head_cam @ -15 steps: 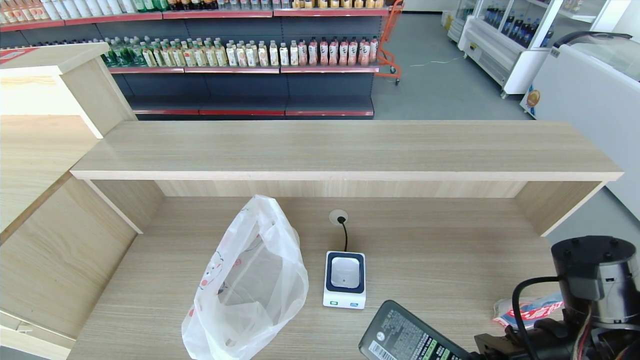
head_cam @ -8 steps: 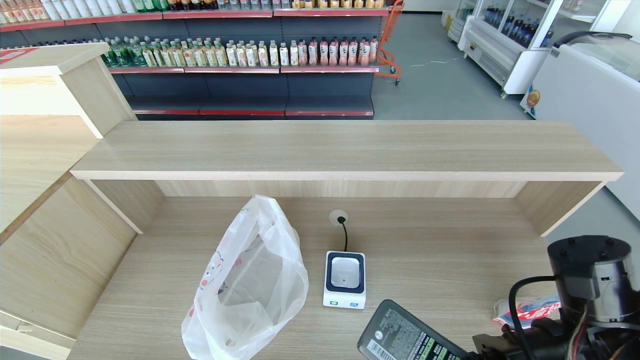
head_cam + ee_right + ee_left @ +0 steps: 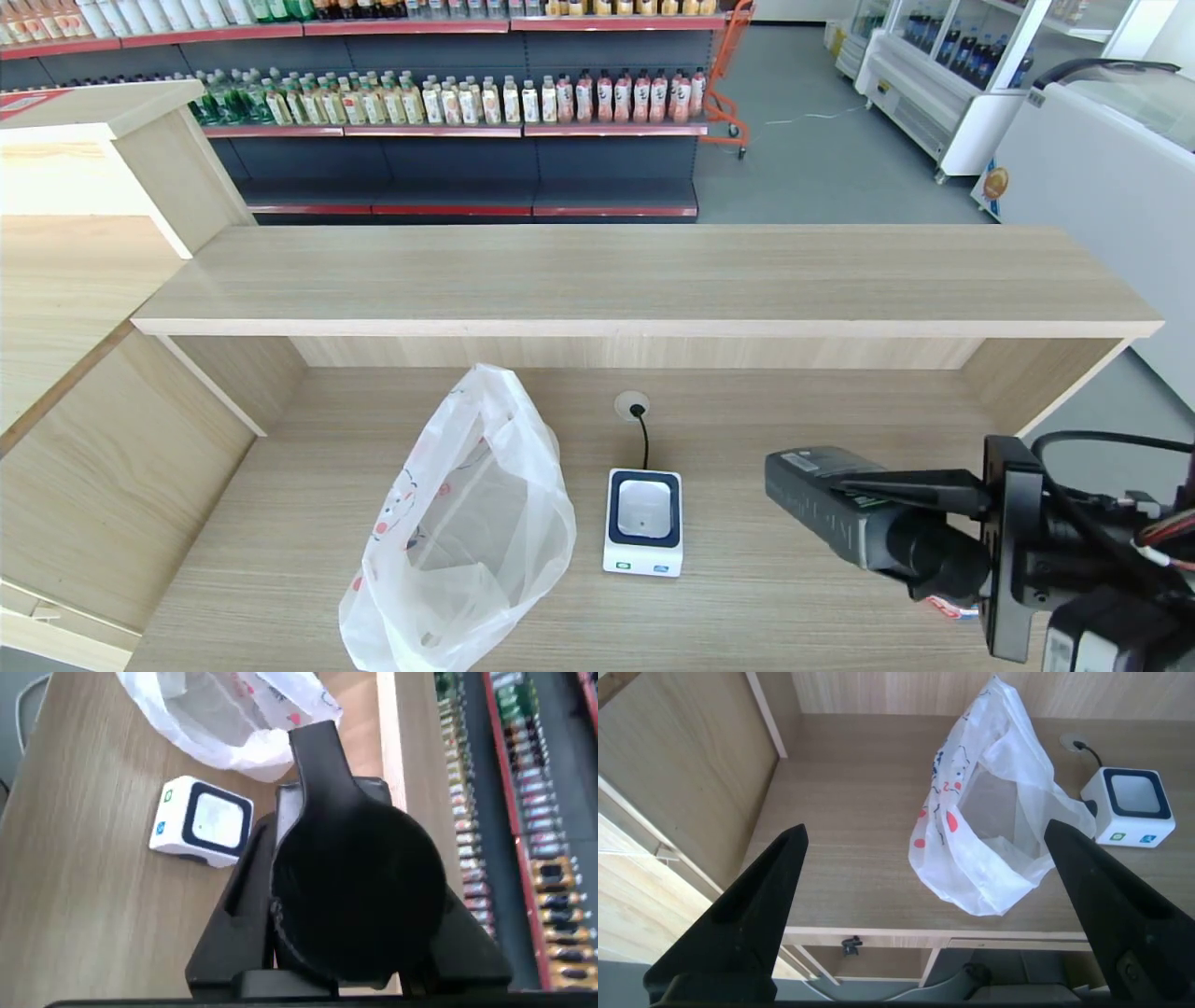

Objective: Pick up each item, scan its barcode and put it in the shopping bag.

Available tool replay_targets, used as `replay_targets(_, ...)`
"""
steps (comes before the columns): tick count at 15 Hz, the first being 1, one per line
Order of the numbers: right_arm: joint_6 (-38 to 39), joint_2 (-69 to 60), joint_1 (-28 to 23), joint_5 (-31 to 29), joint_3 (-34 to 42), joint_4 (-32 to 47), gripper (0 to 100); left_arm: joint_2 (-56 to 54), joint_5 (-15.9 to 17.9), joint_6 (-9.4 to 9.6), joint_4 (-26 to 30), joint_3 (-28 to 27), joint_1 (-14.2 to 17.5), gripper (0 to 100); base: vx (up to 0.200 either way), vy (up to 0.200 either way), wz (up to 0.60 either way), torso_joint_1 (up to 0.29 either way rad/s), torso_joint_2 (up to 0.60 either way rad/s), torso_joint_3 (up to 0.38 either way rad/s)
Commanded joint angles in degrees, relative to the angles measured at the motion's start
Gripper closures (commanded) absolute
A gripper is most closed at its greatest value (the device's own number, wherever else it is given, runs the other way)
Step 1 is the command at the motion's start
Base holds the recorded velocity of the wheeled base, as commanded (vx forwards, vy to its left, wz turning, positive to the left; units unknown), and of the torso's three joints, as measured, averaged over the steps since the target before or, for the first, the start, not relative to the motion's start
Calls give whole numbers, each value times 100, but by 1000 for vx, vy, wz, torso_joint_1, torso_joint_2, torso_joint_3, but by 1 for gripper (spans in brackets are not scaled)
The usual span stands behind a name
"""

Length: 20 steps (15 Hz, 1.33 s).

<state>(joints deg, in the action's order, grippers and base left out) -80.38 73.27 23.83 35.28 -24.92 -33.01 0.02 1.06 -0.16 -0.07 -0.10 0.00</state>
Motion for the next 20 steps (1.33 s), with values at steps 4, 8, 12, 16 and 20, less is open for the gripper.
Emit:
replay_targets(4,5542,461,-1601,-258,31,-452,100,-2,-1,-2,-1,1,0,0,0,0,0,0,0,0)
replay_targets(8,8065,1946,-1619,-267,-233,-1058,100,-2,-9,-2,-1,1,0,0,0,0,0,0,0,0)
replay_targets(12,10069,2649,-863,-294,-760,-1067,100,-2,-9,-2,-1,1,0,0,0,0,0,0,0,0)
replay_targets(16,10209,3414,-300,-777,-945,-1357,100,-2,-9,-2,-1,1,0,0,0,0,0,0,0,0)
replay_targets(20,10209,4073,51,-953,-1358,-1647,100,-2,-1,-2,-1,1,0,0,0,0,0,0,0,0)
